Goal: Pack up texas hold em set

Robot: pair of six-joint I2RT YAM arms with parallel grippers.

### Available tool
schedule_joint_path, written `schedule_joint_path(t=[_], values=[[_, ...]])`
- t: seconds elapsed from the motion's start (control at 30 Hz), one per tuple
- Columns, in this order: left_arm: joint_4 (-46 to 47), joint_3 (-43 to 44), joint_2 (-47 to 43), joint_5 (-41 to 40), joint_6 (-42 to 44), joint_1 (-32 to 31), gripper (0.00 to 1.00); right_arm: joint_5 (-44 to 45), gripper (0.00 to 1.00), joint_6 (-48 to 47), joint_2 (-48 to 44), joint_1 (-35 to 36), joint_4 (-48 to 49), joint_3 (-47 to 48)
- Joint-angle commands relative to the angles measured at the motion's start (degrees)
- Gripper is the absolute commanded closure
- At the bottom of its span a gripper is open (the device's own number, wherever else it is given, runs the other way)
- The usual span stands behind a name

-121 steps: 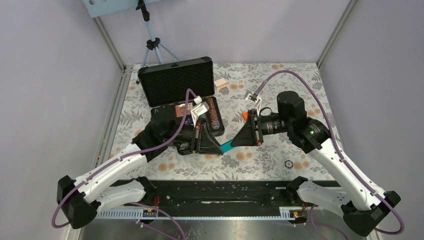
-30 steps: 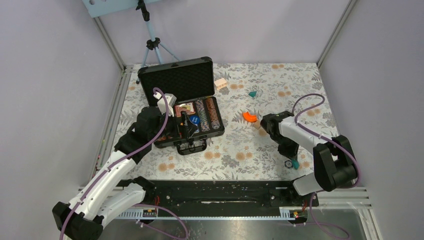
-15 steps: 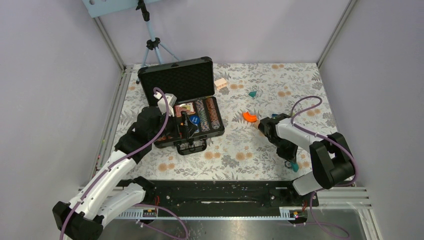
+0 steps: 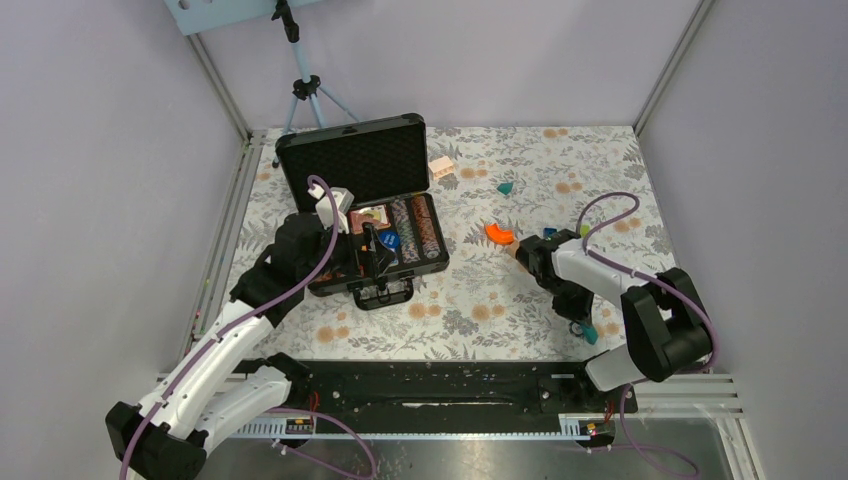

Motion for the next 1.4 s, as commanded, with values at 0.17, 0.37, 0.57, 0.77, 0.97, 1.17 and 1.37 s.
schedule_joint_path(t=[0.17, 0.37, 0.57, 0.77, 0.97, 1.17, 1.37], values=[[2.3, -0.2, -0.4, 0.3, 1.2, -0.1, 0.01, -5.9, 1.00, 1.1, -2.3, 3.0, 8.3, 1.2], [2.3, -0.2, -0.3, 0.2, 1.3, -0.1, 0.01, -7.7, 1.00, 1.4, -1.3, 5.6, 8.8, 3.9], [2.2, -0.2, -0.4, 0.2, 1.4, -0.1, 0.01, -6.8, 1.00, 0.7, 3.0, 7.9, 8.9, 7.5], [2.2, -0.2, -0.1, 0.0, 1.5, -0.1, 0.01, -8.5, 1.00, 0.2, 7.7, 11.1, 9.2, 13.0], [2.1, -0.2, 0.0, 0.0, 1.6, -0.1, 0.01, -10.9, 1.00, 1.5, 12.6, 16.2, 6.0, 17.9], [2.2, -0.1, 0.3, 0.1, 1.6, -0.1, 0.01, -12.7, 1.00, 2.1, 14.6, 20.7, 5.7, 19.8], [2.0, -0.1, 0.2, -0.1, 1.7, -0.1, 0.01, -12.2, 1.00, 0.7, 17.2, 23.2, 6.7, 25.2]])
